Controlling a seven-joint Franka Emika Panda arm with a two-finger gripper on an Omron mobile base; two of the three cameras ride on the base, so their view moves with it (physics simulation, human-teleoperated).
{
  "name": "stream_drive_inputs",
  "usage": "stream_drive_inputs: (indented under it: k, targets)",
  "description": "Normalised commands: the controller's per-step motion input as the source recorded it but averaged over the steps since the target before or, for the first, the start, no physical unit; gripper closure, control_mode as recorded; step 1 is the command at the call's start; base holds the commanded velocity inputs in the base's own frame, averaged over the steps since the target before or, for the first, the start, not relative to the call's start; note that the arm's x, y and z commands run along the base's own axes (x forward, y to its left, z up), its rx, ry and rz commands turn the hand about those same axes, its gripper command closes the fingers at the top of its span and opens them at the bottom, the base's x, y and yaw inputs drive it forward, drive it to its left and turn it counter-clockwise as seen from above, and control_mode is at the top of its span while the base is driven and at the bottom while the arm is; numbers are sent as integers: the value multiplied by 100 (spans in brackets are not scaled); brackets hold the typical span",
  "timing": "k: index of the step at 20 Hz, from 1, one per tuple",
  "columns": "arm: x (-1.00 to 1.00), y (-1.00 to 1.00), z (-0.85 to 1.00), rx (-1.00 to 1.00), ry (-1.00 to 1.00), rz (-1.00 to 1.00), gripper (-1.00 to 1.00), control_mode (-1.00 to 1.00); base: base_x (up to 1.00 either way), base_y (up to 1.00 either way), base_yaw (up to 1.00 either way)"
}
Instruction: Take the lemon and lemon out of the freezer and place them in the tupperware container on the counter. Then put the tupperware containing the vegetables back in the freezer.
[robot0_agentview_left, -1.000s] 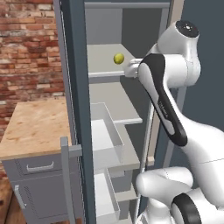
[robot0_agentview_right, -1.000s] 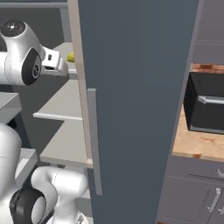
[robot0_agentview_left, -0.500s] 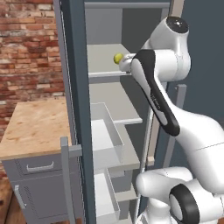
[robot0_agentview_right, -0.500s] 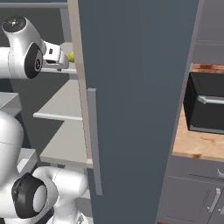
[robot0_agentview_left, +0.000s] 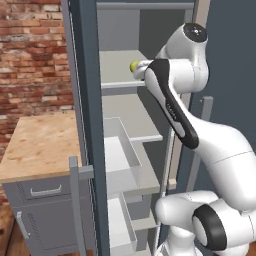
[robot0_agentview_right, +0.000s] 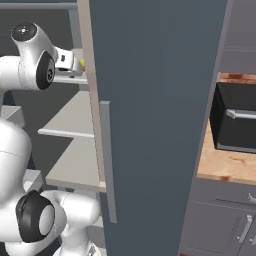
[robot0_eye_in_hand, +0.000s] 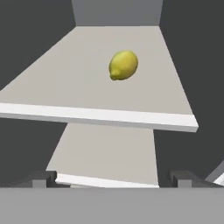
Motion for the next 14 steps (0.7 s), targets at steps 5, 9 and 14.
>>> stream_drive_inputs:
  k: [5,9,14]
  targets:
    - [49,1,0,0,0,0,-100,-100,0,0,0]
    - [47,1,0,0,0,0,-100,-100,0,0,0]
    - [44,0,0,0,0,0,-100,-100,0,0,0]
